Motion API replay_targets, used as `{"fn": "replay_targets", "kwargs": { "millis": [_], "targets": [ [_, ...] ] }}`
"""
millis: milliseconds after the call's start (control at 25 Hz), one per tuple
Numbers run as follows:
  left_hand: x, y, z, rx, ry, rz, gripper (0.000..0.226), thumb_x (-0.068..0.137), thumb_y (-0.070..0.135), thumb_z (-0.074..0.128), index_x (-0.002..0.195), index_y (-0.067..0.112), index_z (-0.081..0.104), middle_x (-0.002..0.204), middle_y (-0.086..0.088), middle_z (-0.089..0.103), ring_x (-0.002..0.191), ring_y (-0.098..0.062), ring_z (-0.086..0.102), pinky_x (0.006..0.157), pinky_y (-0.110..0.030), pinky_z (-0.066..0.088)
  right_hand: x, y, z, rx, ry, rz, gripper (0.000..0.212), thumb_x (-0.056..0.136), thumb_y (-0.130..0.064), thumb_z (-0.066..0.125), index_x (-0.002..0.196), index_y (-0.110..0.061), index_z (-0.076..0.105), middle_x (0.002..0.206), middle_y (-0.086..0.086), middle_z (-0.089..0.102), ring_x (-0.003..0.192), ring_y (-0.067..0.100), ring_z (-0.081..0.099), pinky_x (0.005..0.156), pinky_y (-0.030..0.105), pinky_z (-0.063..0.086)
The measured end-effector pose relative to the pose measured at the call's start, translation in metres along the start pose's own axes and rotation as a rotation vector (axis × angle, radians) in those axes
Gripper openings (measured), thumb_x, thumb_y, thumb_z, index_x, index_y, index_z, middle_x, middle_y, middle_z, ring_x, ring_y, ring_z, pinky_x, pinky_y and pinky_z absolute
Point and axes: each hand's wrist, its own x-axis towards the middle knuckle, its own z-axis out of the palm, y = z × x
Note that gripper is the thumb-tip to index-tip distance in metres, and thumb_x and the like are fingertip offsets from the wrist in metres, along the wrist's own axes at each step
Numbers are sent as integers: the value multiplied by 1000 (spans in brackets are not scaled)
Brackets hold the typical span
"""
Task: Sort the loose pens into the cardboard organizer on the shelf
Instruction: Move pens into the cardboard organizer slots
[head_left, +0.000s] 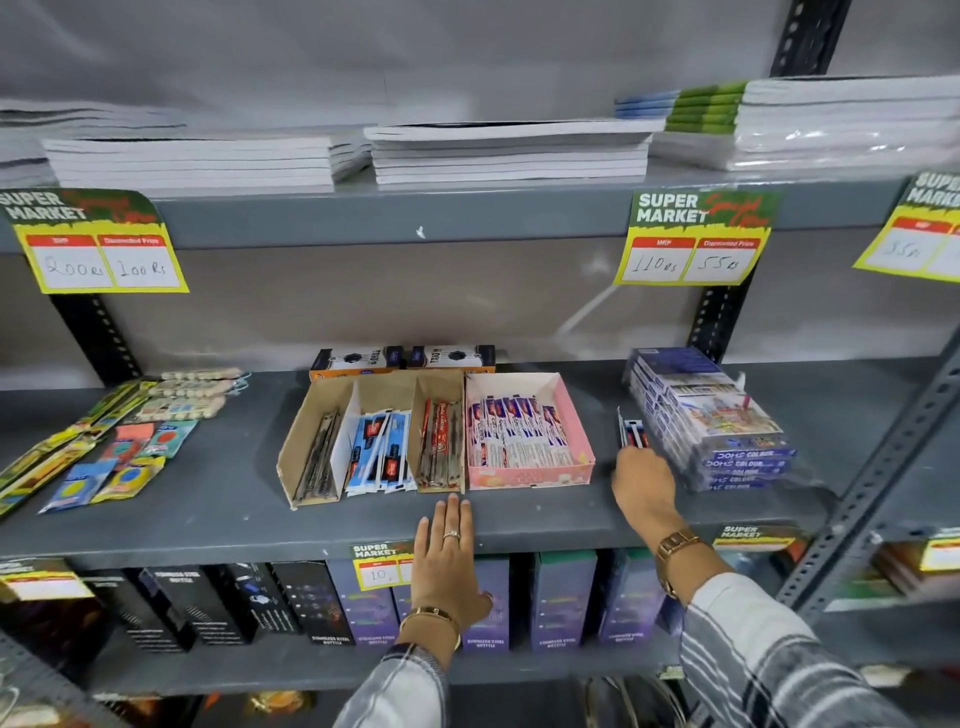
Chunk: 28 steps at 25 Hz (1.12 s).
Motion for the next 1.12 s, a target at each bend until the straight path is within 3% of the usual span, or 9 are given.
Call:
{"fn": "replay_targets", "kwargs": {
  "millis": [80,320,440,520,800,920,1000,1120],
  "targets": [
    [0,-1,0,11,-22,7,103,88,48,55,148,4,-16,159,-11,-14,146,-28,-12,119,-40,-5,-2,4,1,134,67,67,26,95,-6,48,114,6,62,114,25,67,108,39,64,88,42,54],
    [2,-6,-5,-29,-4,31,85,95,31,51,149,5,-10,160,-12,-8,147,-26,-6,121,-38,1,2,-8,-8,861,162,343,25,88,-1,54,107,2,70,111,26,70,103,41,64,90,41,51],
    [1,-20,-8,-59,45,11,79,96,29,49,151,8,-3,161,-10,2,148,-26,2,121,-38,7,-2,-29,-17,1062,80,372,24,86,0,55,104,3,71,110,21,71,98,35,66,80,33,50],
    [-3,-34,-7,-40,50,-21,77,95,29,51,151,8,2,160,-10,7,147,-26,6,121,-38,9,-5,-46,-23,1145,-18,360,23,83,-1,59,102,4,71,102,20,71,78,29,65,69,28,48],
    [-10,-84,-10,-44,70,-77,65,90,26,54,145,10,22,150,-9,30,139,-27,25,116,-40,22,-27,-126,-23,1181,-266,255,22,81,-1,67,100,9,67,94,22,71,66,25,63,74,40,59],
    [-11,-102,-10,-56,64,-102,68,88,26,59,144,9,23,147,-9,33,137,-27,29,116,-39,24,-34,-163,-20,1096,-312,139,19,83,-1,66,100,8,69,83,17,71,57,22,63,63,33,57],
    [-12,-111,-9,-78,63,-85,73,86,26,61,145,9,22,149,-9,32,138,-27,28,116,-39,23,-36,-187,-17,1012,-310,34,17,84,0,65,99,6,70,89,18,73,64,24,65,68,33,58],
    [-9,-116,-10,-136,54,-68,72,83,21,62,144,8,26,147,-9,36,135,-26,31,116,-37,23,-37,-220,-12,883,-279,-102,18,84,3,65,101,2,71,110,17,71,92,28,69,87,39,58]
  ]
}}
